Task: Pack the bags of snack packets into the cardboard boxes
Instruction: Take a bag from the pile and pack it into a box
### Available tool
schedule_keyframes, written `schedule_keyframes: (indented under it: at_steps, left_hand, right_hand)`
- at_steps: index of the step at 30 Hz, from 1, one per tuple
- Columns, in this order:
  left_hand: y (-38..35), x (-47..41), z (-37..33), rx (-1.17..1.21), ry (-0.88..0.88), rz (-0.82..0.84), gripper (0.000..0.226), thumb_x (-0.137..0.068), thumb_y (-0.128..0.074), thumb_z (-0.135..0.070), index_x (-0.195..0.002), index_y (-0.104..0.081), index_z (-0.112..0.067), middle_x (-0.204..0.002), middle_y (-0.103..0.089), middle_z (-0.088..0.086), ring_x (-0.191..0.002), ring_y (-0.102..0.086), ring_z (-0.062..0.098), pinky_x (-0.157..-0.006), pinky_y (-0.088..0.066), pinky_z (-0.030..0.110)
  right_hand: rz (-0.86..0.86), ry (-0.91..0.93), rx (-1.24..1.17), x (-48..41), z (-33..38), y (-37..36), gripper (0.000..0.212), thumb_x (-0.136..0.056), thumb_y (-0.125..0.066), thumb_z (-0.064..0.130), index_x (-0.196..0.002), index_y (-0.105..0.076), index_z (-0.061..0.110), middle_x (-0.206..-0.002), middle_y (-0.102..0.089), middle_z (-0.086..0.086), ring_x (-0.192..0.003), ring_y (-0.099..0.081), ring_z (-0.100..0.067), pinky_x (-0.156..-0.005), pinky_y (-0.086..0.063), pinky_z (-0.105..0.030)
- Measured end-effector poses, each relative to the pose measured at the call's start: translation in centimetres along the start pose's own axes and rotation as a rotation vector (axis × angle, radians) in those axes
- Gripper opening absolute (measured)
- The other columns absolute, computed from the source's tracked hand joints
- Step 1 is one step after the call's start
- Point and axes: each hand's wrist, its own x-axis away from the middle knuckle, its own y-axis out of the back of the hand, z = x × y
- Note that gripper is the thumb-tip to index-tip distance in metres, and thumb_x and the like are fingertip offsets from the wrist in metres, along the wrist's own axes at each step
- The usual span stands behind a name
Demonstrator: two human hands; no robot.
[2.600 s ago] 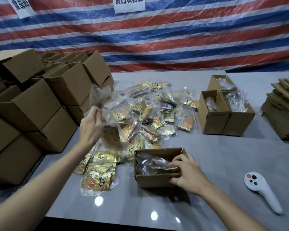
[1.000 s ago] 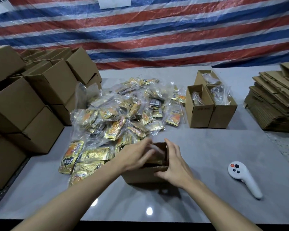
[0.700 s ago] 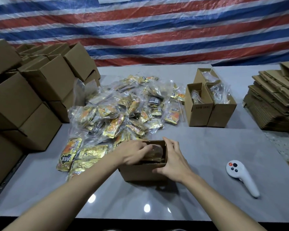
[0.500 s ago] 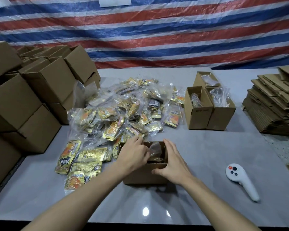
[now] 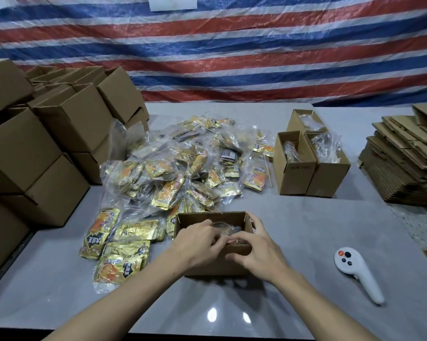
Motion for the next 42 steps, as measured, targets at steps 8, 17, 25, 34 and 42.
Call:
schedule_keyframes:
  at_steps: [8,17,25,34,42]
  left_hand:
    - [-0.3,-0.8,0.9,0.034,0.131,0.265,0.066,-0.097,-0.016,-0.068,-0.128,-0.053,-0.022,-0.131,-0.061,0.012,-0.12,-0.056,0.03,-0.101,-0.037,0.044]
    - [-0.5,-1.0,1.3,-0.037,0.073,0.304,0.073,-0.092,-0.011,-0.075,-0.124,-0.058,-0.03,-0.123,-0.063,0.012,-0.112,-0.059,0.03,-0.091,-0.043,0.041]
    - [0.4,-1.1,2.3,-0.152,0.047,0.05,0.052,-0.089,-0.028,-0.076,-0.103,-0.055,-0.033,-0.11,-0.055,-0.009,-0.112,-0.05,0.014,-0.1,-0.032,0.035]
    - [0.1,-1.0,-0.2,-0.132,0.48,-0.224,0.044,-0.088,-0.049,-0.063,-0.106,-0.051,-0.023,-0.108,-0.053,-0.002,-0.104,-0.051,0.018,-0.087,-0.041,0.03]
    - [0.2,-0.3,-3.5,0.003,0.509,-0.002,0.067,-0.086,-0.03,-0.077,-0.083,-0.059,-0.017,-0.075,-0.053,-0.009,-0.081,-0.062,0.017,-0.067,-0.048,0.028]
  right_hand:
    - [0.109,-0.022,0.218,-0.4,1.5,1.5,0.06,-0.071,-0.062,0.068,-0.129,-0.058,0.051,-0.161,-0.007,0.011,-0.148,-0.012,-0.012,-0.114,-0.031,-0.037]
    - [0.171,0.079,0.173,-1.1,1.6,2.3,0.054,-0.067,-0.074,0.049,-0.118,-0.062,0.036,-0.16,-0.004,0.01,-0.148,-0.009,-0.013,-0.117,-0.026,-0.035]
    - [0.069,0.028,0.174,-1.6,1.9,2.8,0.053,-0.056,-0.074,0.063,-0.103,-0.071,0.039,-0.124,-0.037,0.015,-0.12,-0.038,-0.009,-0.098,-0.034,-0.029]
    - [0.01,-0.093,0.071,-0.4,0.8,2.3,0.056,-0.047,-0.078,0.07,-0.094,-0.074,0.039,-0.12,-0.036,0.021,-0.114,-0.042,-0.003,-0.089,-0.042,-0.023]
    - [-0.061,-0.272,-0.023,1.5,-1.1,3.9,0.035,-0.046,-0.084,0.061,-0.074,-0.073,0.043,-0.114,-0.032,0.033,-0.104,-0.033,0.013,-0.076,-0.033,-0.008]
